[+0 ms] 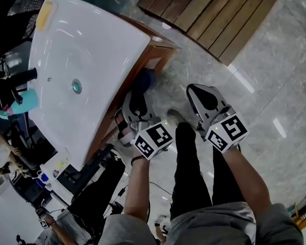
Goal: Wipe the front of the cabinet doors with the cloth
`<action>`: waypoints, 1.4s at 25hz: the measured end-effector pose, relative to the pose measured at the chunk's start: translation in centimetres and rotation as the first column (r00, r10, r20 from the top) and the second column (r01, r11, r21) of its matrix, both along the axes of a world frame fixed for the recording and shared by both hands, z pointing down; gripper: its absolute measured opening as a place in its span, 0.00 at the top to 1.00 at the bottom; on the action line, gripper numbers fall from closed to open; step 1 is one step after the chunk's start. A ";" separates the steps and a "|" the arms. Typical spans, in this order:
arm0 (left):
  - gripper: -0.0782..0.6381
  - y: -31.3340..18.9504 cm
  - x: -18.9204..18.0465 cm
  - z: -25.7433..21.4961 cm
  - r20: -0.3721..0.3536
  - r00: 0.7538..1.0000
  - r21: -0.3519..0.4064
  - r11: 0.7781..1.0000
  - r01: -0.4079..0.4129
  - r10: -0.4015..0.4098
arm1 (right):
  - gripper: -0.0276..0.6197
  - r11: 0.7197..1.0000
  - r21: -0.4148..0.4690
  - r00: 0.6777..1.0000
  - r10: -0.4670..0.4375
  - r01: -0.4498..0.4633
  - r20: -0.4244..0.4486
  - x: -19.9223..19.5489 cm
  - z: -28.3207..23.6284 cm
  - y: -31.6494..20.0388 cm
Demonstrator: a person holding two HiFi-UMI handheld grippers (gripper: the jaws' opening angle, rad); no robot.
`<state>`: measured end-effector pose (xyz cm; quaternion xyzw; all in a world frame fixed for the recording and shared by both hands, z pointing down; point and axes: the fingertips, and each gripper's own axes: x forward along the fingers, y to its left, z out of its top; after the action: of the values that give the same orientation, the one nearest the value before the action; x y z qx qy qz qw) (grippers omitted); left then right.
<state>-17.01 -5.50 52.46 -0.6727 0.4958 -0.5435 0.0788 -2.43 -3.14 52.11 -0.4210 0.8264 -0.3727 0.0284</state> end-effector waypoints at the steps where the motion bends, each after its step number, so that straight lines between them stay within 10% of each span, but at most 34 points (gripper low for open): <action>1: 0.77 0.0 0.0 0.0 0.000 1.000 0.001 1.000 0.001 -0.001 | 0.94 1.000 -0.001 1.000 0.000 0.000 -0.001 0.1 0.1 0.0; 35: 0.77 -0.8 -0.2 12.5 -0.022 0.998 -0.122 0.991 0.058 -0.061 | 0.94 0.999 -0.054 0.999 -0.004 0.003 -0.035 2.4 4.5 1.4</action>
<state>-17.23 -6.32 64.91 -0.6681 0.4826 -0.5661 0.0151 0.01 -1.75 56.65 -0.4267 0.8172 -0.3873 0.0018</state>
